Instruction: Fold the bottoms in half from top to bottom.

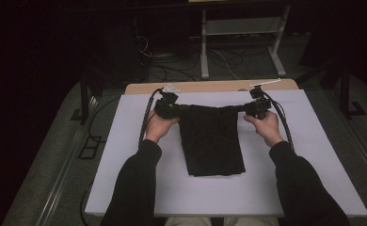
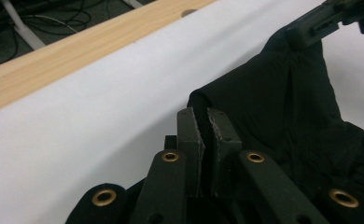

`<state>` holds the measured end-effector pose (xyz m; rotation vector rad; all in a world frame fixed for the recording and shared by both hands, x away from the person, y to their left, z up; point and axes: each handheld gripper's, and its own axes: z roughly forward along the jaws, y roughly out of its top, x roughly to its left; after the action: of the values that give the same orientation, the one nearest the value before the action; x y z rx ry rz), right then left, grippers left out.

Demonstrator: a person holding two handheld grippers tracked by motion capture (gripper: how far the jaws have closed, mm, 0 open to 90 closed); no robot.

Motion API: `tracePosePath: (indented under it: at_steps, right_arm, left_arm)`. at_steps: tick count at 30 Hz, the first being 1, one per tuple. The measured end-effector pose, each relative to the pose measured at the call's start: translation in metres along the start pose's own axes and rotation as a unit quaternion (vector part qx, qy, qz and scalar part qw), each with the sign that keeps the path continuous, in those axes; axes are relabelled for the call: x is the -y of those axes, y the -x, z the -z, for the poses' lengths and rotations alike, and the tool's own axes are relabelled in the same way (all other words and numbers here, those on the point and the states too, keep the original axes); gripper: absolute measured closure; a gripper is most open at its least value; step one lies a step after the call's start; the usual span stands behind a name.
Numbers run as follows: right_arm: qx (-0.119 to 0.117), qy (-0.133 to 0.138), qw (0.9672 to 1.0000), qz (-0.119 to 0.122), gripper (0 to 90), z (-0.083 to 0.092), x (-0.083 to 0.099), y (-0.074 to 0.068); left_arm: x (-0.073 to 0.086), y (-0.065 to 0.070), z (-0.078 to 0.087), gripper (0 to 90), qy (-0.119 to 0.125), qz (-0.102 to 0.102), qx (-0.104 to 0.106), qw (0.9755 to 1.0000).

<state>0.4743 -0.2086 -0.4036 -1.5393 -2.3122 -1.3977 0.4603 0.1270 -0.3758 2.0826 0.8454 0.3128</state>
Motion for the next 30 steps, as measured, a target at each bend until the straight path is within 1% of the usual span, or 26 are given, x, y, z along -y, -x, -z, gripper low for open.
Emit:
tracePosePath:
  at_steps: [2,4,7,10,11,13,15,17,20,22,24,25,26,27,28,30]
  right_arm:
    - [0.006,-0.002,1.0,0.001,84.4,-0.001,-0.003,0.0]
    - [0.014,-0.004,0.9999,0.005,84.4,-0.003,-0.007,0.002]
    - [0.02,0.0,0.9998,0.001,84.4,-0.003,-0.012,0.005]
    - [0.029,0.003,0.9996,0.001,84.4,-0.005,-0.018,0.009]
    - [0.029,0.005,0.9996,0.0,84.4,-0.005,-0.019,0.011]
    - [0.032,0.011,0.9994,0.001,84.4,-0.006,-0.021,0.014]
    - [0.033,0.017,0.9993,0.001,84.4,-0.008,-0.02,0.018]
    - [0.036,0.016,0.9992,0.0,84.4,-0.011,-0.019,0.022]
    - [0.036,0.02,0.9991,-0.008,84.3,-0.014,-0.018,0.029]
    - [0.038,0.022,0.999,-0.012,84.0,-0.017,-0.017,0.031]
    - [0.037,0.022,0.9989,-0.018,83.1,-0.02,-0.016,0.034]
    - [0.036,0.024,0.9989,-0.019,82.8,-0.021,-0.015,0.035]
    - [0.037,0.023,0.9989,-0.019,82.4,-0.022,-0.014,0.035]
    - [0.04,0.022,0.9988,-0.015,81.7,-0.024,-0.013,0.035]
    - [0.045,0.021,0.9987,-0.013,80.7,-0.025,-0.012,0.036]
    - [0.045,0.02,0.9987,-0.013,79.2,-0.026,-0.01,0.036]
  left_arm:
    - [-0.001,-0.003,-0.003,83.6,0.002,0.001,-0.003,1.0]
    - [-0.003,-0.006,-0.006,83.6,0.007,-0.01,-0.006,0.9999]
    - [-0.007,-0.009,-0.012,83.6,0.011,-0.019,-0.011,0.9997]
    - [-0.01,-0.011,-0.019,83.5,0.012,-0.027,-0.022,0.9993]
    - [-0.011,-0.012,-0.021,83.6,0.014,-0.028,-0.025,0.9992]
    - [-0.013,-0.015,-0.025,83.5,0.017,-0.022,-0.024,0.9993]
    - [-0.015,-0.017,-0.028,83.5,0.014,-0.021,-0.023,0.9994]
    - [-0.016,-0.018,-0.031,83.5,0.019,-0.019,-0.023,0.9994]
    - [-0.016,-0.021,-0.038,83.3,0.015,-0.021,-0.026,0.9993]
    - [-0.013,-0.024,-0.043,83.0,0.016,-0.014,-0.026,0.9994]
    - [-0.01,-0.027,-0.047,82.6,0.013,0.003,-0.024,0.9996]
    - [-0.008,-0.028,-0.049,82.6,0.013,0.015,-0.02,0.9996]
    - [-0.006,-0.03,-0.051,82.5,0.014,0.028,-0.014,0.9994]
    - [-0.004,-0.031,-0.052,82.3,0.013,0.037,-0.012,0.9992]
    - [-0.002,-0.032,-0.053,81.9,0.014,0.039,-0.013,0.999]
    - [0.003,-0.032,-0.054,80.2,0.02,0.047,-0.016,0.9986]
